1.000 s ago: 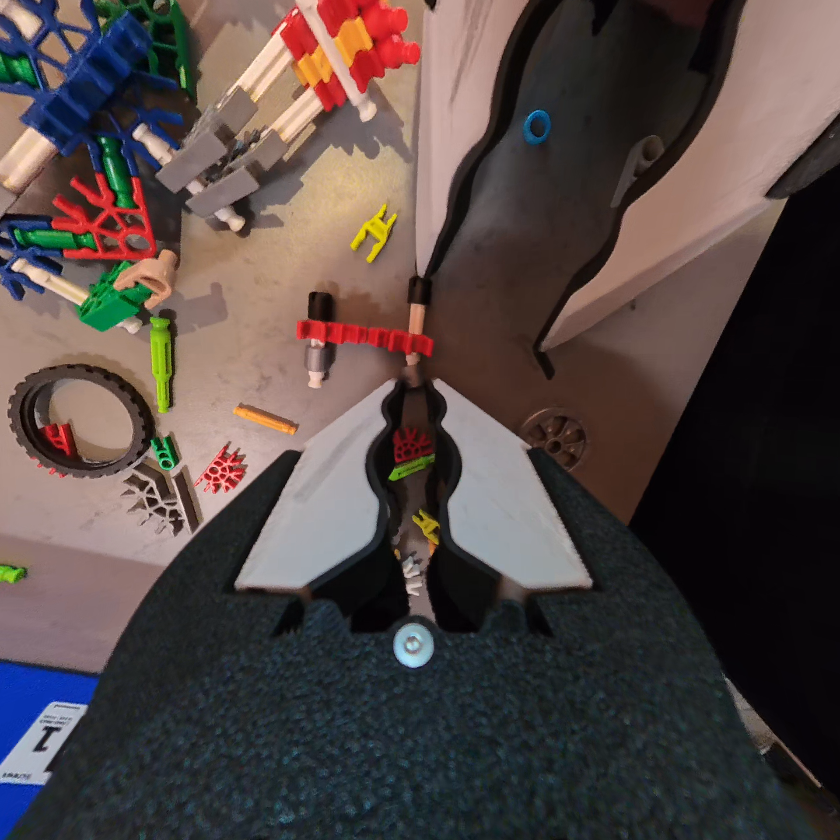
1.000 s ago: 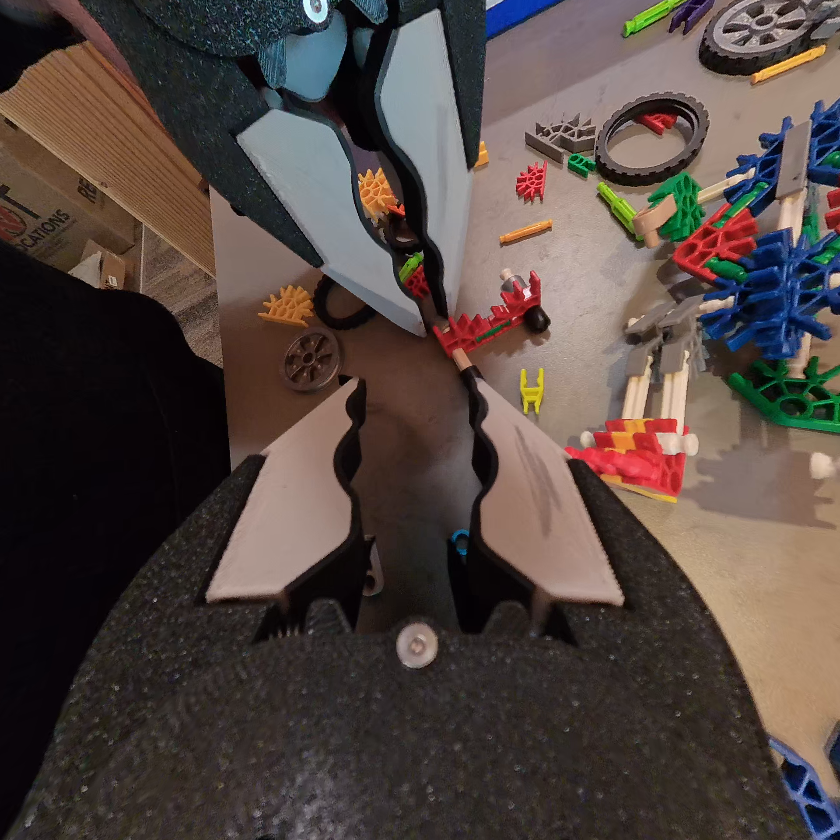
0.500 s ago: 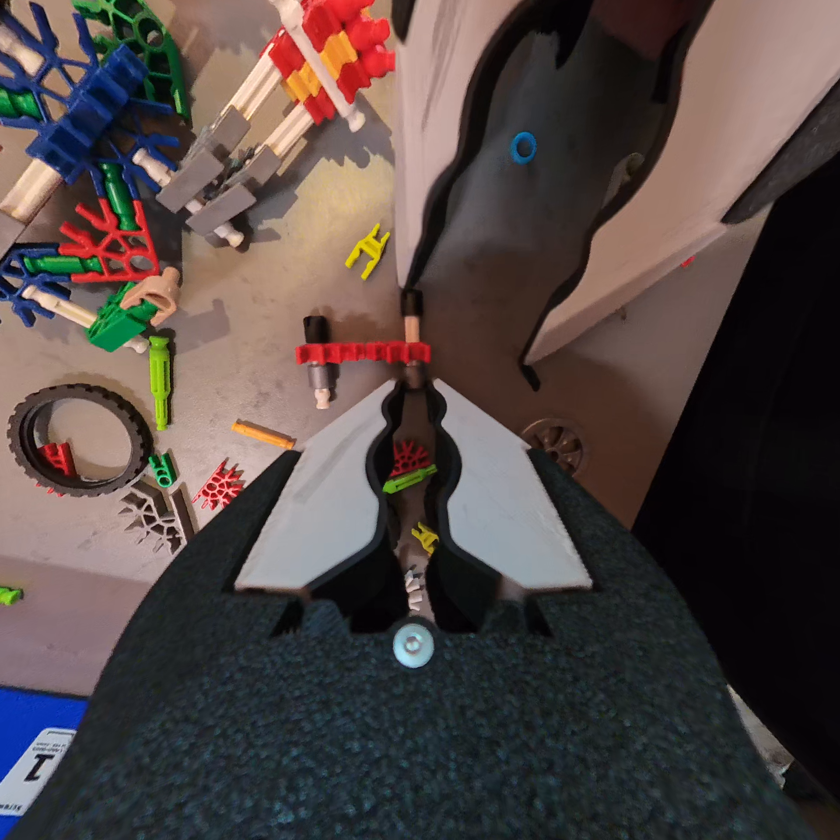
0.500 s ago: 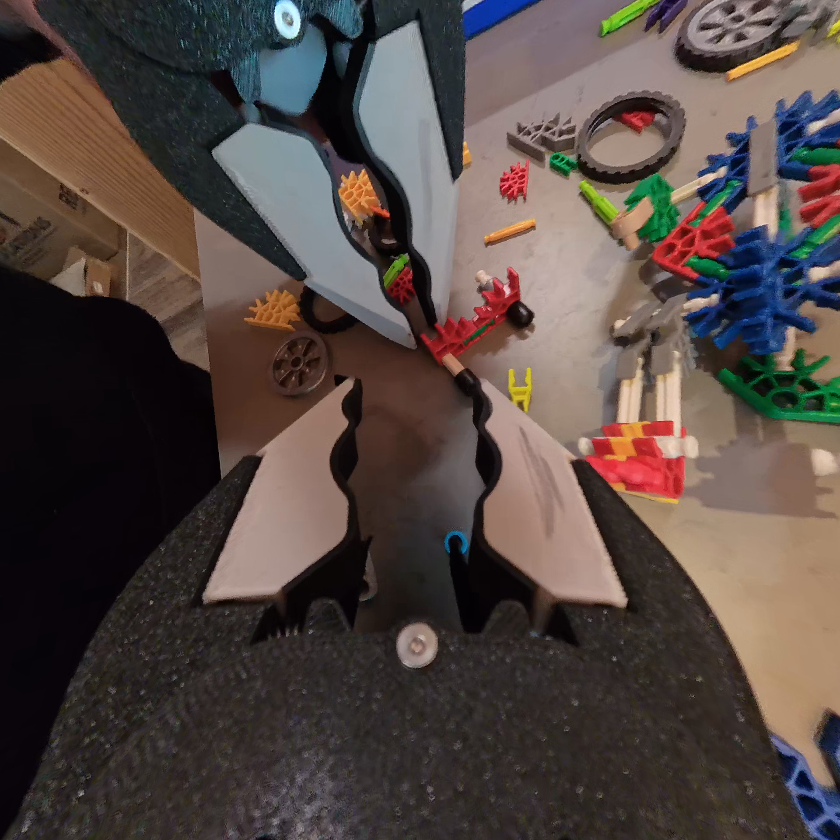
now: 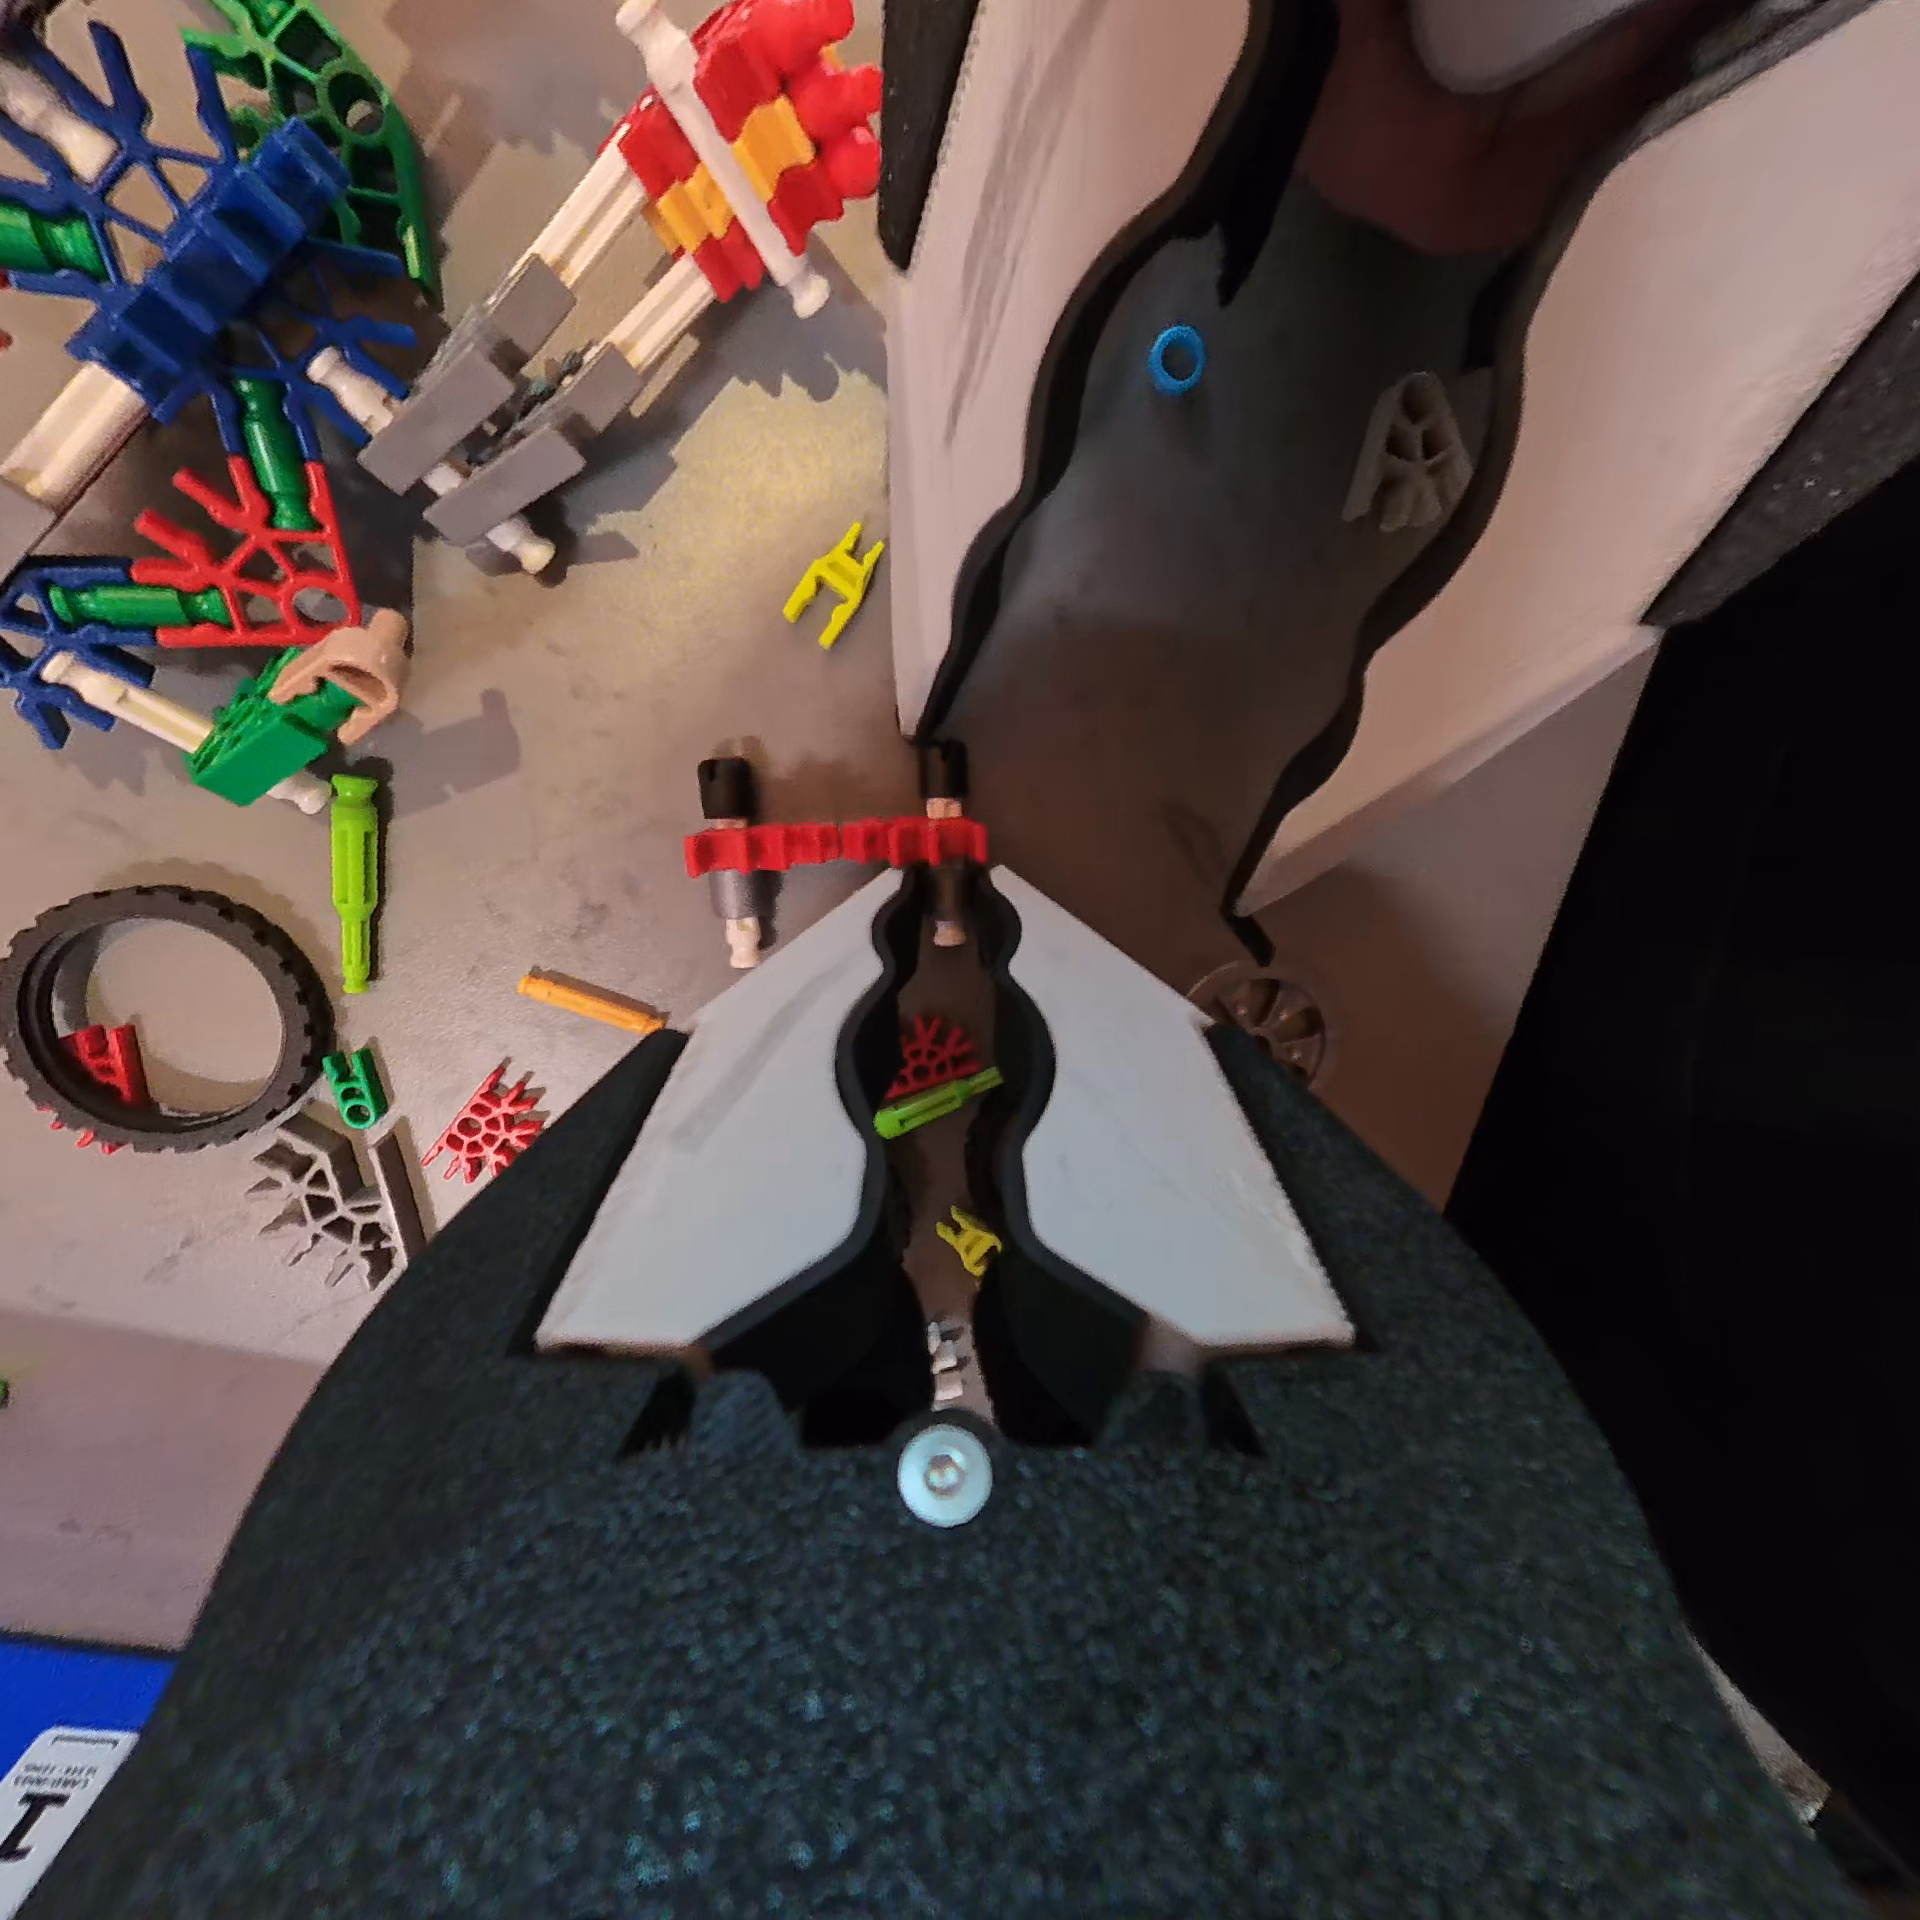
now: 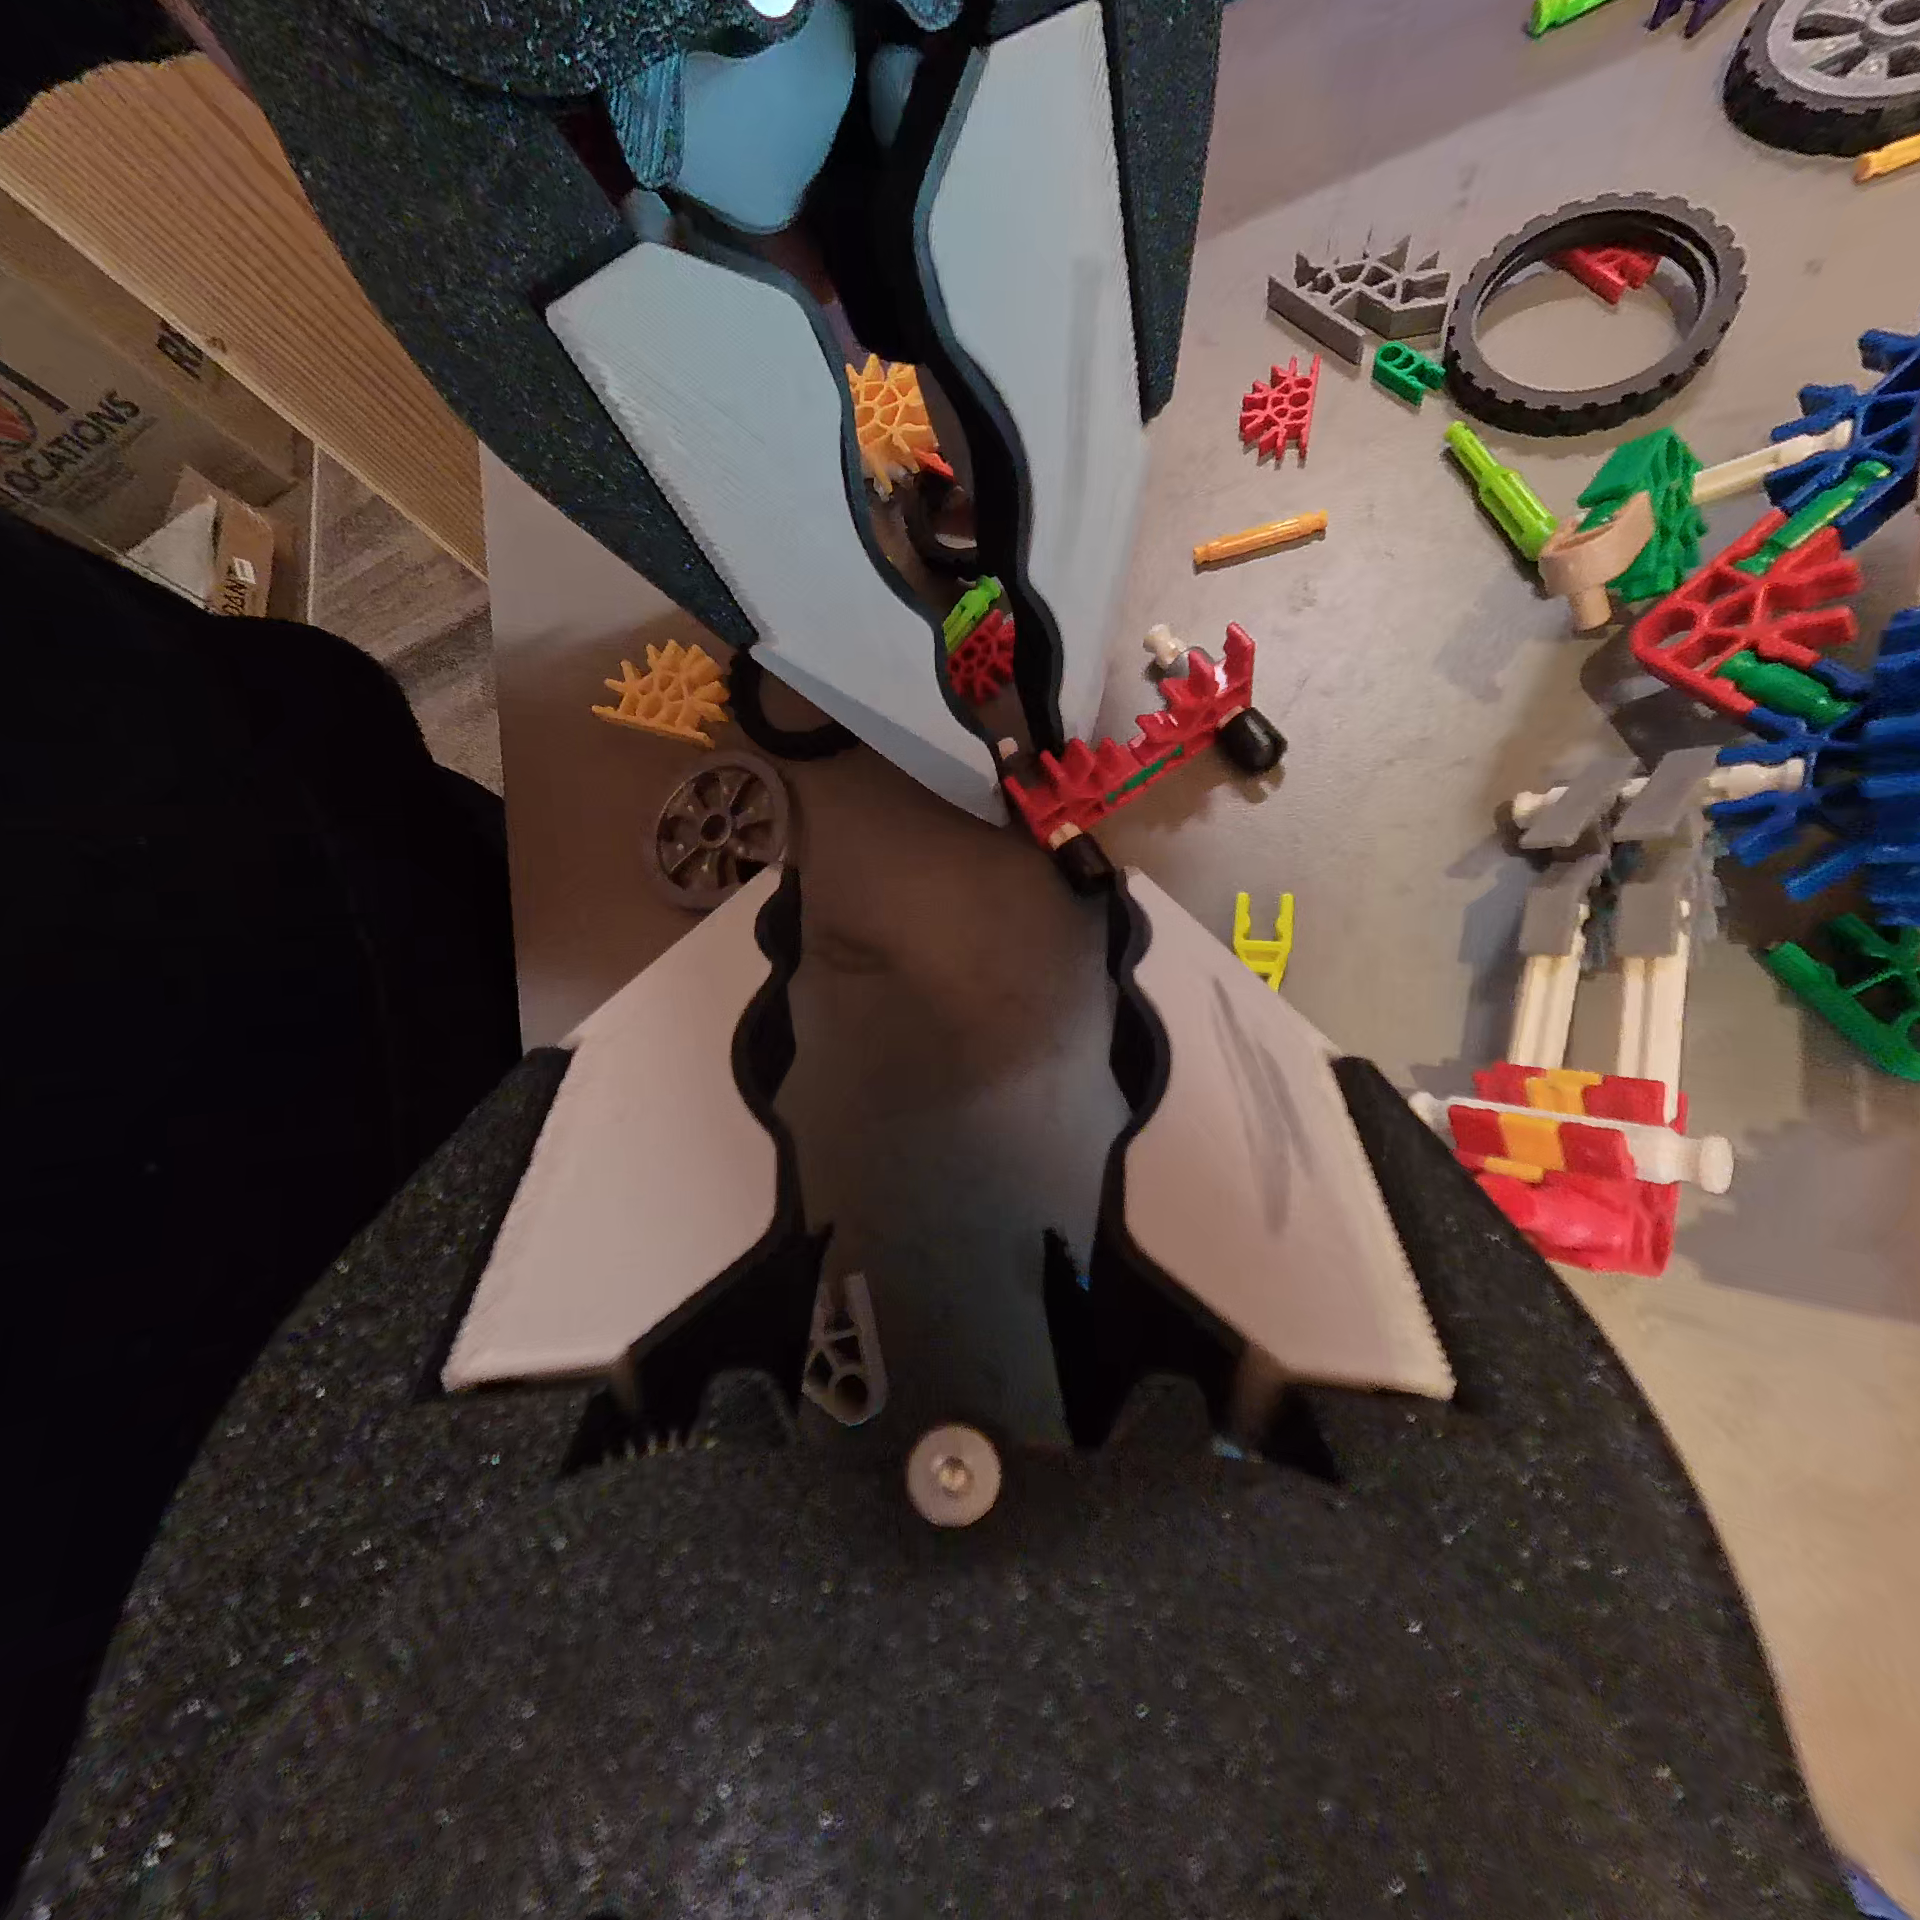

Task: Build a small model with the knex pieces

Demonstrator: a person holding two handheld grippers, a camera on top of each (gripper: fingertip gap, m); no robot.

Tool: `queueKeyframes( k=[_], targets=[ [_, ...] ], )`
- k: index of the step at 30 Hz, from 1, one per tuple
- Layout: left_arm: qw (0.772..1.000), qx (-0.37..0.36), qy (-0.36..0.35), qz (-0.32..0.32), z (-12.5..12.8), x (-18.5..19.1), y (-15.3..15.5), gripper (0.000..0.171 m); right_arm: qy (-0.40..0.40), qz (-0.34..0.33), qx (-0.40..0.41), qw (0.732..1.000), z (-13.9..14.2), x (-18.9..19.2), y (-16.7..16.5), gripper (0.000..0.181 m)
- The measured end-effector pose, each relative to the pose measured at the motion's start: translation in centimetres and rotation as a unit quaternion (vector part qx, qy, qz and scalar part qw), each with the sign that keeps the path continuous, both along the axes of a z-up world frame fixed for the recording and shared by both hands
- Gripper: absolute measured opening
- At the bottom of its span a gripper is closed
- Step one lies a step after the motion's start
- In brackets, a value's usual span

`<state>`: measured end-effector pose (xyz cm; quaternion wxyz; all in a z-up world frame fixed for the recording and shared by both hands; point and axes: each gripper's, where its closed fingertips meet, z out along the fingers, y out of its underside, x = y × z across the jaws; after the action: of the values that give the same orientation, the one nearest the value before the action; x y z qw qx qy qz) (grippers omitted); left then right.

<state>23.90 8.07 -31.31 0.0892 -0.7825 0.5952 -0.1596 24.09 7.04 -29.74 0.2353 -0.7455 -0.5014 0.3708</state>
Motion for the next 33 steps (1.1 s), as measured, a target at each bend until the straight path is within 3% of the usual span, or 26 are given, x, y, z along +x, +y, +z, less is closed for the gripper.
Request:
queueKeyframes(
  k=[1,13,22,27,33],
  targets=[
    [1.000,-0.001,-0.002,0.001,0.0,0.1,0.0,0.008,0.001,-0.001,-0.003,1.000,0.0,0.0,0.0,0.059],
    [1.000,0.000,-0.020,0.003,0.1,-0.1,0.1,0.008,0.005,-0.008,-0.004,1.000,0.2,-0.8,-0.2,0.060],
    [0.999,-0.002,-0.044,0.030,1.2,-1.1,0.4,0.025,0.026,-0.029,-0.015,0.999,0.7,-0.6,0.4,0.059],
    [0.996,-0.011,-0.072,0.054,3.4,-2.9,0.3,0.029,0.032,-0.032,-0.013,0.999,0.8,-0.6,0.5,0.058],
    [0.981,-0.022,-0.153,0.115,8.8,-7.1,0.5,0.030,0.027,-0.033,-0.012,0.999,0.6,-0.5,0.5,0.055]
  ],
)
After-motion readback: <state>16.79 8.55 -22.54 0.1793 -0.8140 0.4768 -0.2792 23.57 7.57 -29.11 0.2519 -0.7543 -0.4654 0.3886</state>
